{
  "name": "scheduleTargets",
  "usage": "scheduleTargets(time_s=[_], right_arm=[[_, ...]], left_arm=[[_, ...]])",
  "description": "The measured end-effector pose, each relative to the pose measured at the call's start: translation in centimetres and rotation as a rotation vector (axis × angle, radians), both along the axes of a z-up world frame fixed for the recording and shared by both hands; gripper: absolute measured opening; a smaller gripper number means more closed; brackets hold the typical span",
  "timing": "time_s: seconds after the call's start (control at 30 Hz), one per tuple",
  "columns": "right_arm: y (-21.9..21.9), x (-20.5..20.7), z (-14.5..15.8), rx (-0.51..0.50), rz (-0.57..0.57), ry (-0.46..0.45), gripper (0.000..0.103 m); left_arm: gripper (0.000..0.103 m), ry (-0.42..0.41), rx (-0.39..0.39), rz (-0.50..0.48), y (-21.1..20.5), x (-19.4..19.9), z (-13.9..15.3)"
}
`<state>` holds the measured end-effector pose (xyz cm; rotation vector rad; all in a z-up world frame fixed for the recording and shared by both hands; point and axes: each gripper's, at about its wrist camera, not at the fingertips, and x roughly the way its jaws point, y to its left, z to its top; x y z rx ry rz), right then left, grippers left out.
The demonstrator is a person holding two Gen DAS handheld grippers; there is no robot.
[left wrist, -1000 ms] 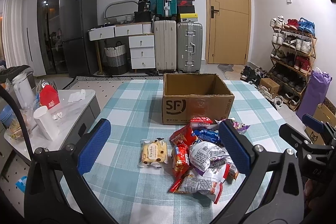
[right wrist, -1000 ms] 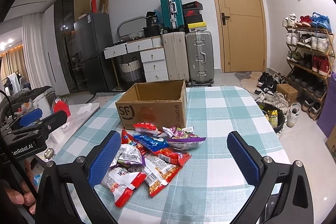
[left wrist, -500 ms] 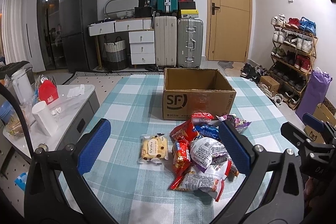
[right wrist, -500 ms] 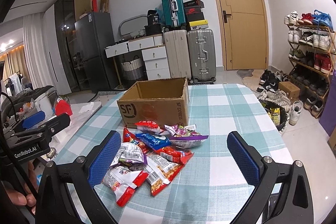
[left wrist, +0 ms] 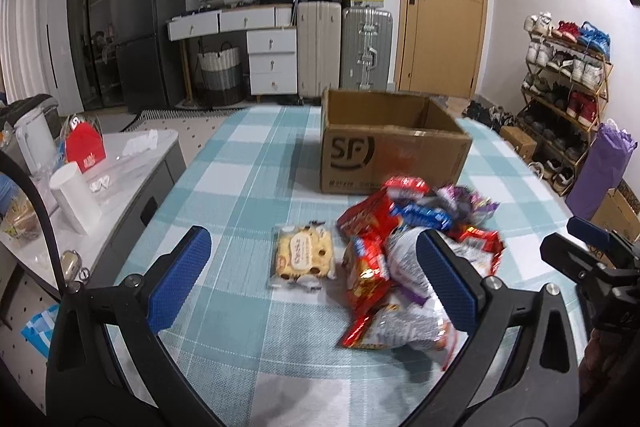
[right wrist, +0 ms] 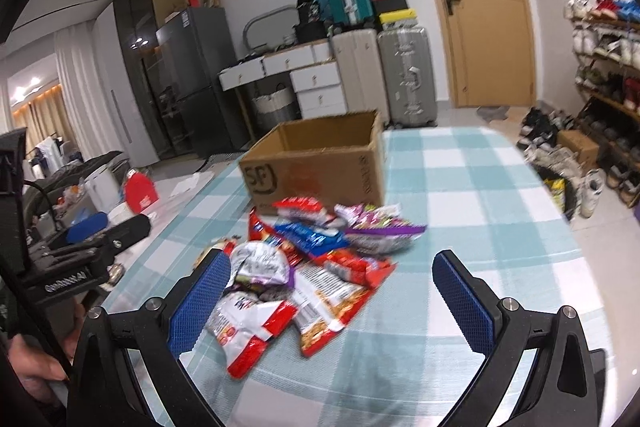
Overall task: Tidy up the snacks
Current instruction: 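Grasp a white-purple snack bag with the right tool while the left tool grasps a white snack bag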
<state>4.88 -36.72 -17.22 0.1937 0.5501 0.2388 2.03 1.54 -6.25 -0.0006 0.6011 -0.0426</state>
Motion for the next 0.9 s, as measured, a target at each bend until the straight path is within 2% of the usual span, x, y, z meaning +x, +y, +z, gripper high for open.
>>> scheduleTargets(time_s=[0.4, 0.63, 0.73, 0.8, 0.9], right_arm=[[5.0, 6.0, -3.4, 0.073, 0.202, 0.126, 0.103], [7.8, 9.4, -4.9, 0.038, 0.238, 0.181, 0.102], [8.4, 10.2, -5.6, 0.023, 0.242, 0.206, 0.094], [8.6, 10.8, -6.3, 0.020, 0.249, 0.238, 0.077], [8.7, 11.0, -6.7, 0.007, 0.255, 0.239, 0.071]], left_arm=[[0.102, 0.066, -0.015, 0.000, 2.3, 3.1, -5.1], [0.102, 0.119, -0.036, -0.003, 3.4, 4.2, -7.4], [0.102, 0.134, -0.043, -0.005, 3.7, 4.8, -8.2], [0.102, 0.142, -0.044, -0.009, 3.8, 5.2, -8.6], [0.102, 0.150, -0.053, -0.012, 3.9, 5.4, -9.1]])
